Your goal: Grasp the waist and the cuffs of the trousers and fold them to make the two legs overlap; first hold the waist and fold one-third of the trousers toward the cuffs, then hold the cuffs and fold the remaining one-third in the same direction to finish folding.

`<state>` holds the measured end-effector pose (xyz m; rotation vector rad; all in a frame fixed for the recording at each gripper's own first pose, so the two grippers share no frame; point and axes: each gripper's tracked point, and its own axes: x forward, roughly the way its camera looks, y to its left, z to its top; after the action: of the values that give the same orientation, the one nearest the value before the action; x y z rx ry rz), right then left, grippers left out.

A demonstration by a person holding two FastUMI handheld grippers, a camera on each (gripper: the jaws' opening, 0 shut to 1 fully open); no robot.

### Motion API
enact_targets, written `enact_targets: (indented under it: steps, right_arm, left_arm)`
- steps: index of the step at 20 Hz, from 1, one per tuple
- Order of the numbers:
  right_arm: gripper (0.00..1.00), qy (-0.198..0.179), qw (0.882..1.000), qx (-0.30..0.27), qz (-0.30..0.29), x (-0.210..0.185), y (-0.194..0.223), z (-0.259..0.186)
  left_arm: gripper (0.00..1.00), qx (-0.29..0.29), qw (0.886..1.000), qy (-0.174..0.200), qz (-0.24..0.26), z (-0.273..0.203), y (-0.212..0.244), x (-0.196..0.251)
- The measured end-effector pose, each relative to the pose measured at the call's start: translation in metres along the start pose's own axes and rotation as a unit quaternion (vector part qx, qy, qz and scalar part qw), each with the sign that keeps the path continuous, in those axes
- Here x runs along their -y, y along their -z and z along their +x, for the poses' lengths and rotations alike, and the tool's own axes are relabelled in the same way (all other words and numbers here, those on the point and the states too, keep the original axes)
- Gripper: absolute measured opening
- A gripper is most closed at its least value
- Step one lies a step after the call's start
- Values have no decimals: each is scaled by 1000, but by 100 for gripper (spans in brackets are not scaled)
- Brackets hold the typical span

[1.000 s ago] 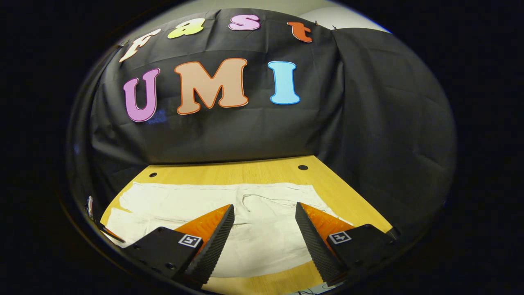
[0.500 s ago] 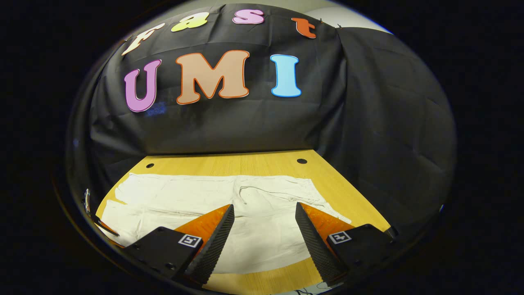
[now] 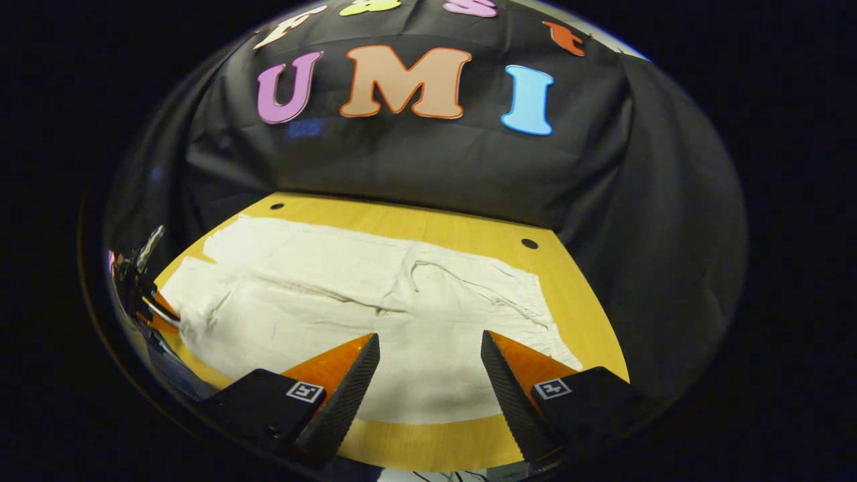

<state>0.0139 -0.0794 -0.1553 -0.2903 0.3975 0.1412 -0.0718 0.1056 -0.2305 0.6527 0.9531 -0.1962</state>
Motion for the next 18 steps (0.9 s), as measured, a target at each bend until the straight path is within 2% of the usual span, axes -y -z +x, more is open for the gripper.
enact_targets:
  steps: [1, 3, 6, 9, 12, 18]
  right_arm:
    - [98, -14, 1000, -10, -18, -2, 9, 2]
    - [98, -41, 997, -33, -59, -5, 25, 5]
    - [98, -82, 987, -66, -124, -7, 49, 8]
    - [98, -118, 970, -91, -190, -7, 68, 16]
    - [98, -158, 954, -124, -221, -6, 89, 22]
    - [98, -204, 921, -186, -276, 0, 125, 29]
  left_arm:
    - [17, 4, 1000, -5, 7, 0, -4, -1]
    - [0, -4, 1000, -7, 21, 2, -5, -2]
    - [0, -12, 1000, 5, 25, 2, -6, -2]
    - [0, -16, 999, 18, 25, 2, -6, -3]
    - [0, -16, 999, 19, 32, 2, -6, -3]
    - [0, -21, 999, 18, 26, 2, -6, -3]
